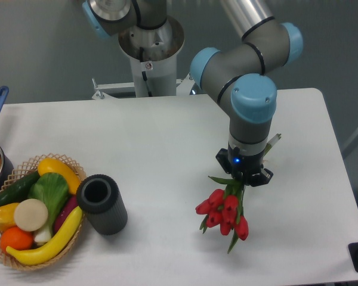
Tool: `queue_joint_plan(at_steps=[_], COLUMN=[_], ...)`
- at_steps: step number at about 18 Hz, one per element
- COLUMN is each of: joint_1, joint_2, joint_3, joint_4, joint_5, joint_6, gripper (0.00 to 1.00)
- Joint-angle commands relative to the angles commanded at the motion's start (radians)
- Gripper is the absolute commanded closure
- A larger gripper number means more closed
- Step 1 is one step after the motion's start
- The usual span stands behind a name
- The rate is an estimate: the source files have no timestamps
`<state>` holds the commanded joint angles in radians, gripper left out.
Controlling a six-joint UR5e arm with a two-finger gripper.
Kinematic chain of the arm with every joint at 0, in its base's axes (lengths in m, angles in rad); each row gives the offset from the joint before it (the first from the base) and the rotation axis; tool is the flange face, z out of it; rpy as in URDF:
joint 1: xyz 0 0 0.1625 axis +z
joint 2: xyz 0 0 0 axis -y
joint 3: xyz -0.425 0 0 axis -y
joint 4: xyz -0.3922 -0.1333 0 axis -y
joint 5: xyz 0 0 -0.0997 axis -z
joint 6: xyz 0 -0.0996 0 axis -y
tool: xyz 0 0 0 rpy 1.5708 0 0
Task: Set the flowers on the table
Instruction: 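Move the gripper holding the red tulips down toward the table surface, then lay the tulips flat on the table and open the gripper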
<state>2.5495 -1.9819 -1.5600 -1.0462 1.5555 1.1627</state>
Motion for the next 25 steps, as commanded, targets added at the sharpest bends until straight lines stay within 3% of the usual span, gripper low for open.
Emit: queue_joint_plan(at_steps=[9,16,20,25], joint_1=[-0.035,-0.055,-0.063,-0.064], joint_2=[-0.018,-0.049,-0.080,-0.078], joint_3=[-0.037,-0.052,-0.074,-0.080], joint_4=[0.000,0.003,0.103,0.104], joint_5=[-0.002,-0.008,-0.006,-0.008], joint_6=[-0.003,-0.002,-0.003,0.000], gripper=[0.76,0.66,0.65,0.60])
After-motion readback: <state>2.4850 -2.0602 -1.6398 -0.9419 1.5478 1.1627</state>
